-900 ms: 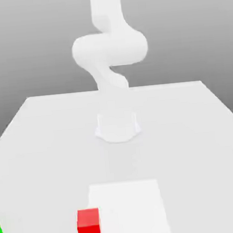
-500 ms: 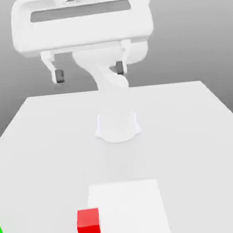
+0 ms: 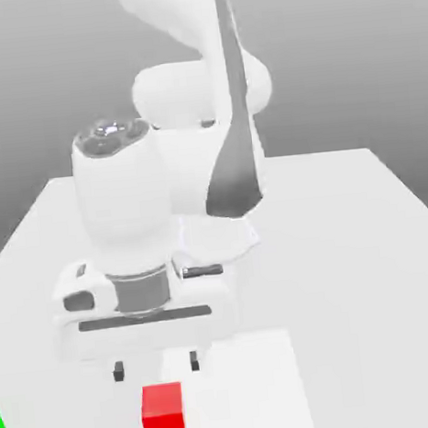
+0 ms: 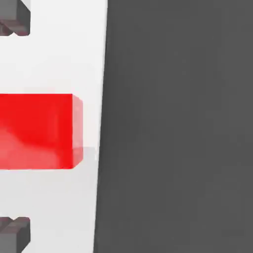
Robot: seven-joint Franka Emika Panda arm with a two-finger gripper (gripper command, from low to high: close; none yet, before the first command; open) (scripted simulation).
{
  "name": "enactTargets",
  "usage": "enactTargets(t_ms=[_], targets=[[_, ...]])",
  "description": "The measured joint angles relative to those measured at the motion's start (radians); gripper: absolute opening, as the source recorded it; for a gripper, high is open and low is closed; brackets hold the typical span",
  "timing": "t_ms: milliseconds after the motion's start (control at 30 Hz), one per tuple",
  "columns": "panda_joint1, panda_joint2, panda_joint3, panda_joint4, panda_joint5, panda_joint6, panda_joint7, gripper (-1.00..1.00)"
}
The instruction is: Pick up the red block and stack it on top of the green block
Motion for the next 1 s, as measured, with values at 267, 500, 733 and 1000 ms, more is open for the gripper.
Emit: enactTargets(t_ms=[267, 500, 733, 1000], targets=[[-0.027, 0.099, 0.033, 0.015, 0.033, 0.080, -0.025, -1.00], [-0.006, -0.052, -0.005, -0.008, -0.028, -0.048, 0.024, -1.00], [-0.118, -0.014, -0.158, 0.141, 0.041, -0.172, 0.246, -1.00], [-0.254, 0.140, -0.237, 0.278, 0.179, -0.183, 0.378, -1.00]])
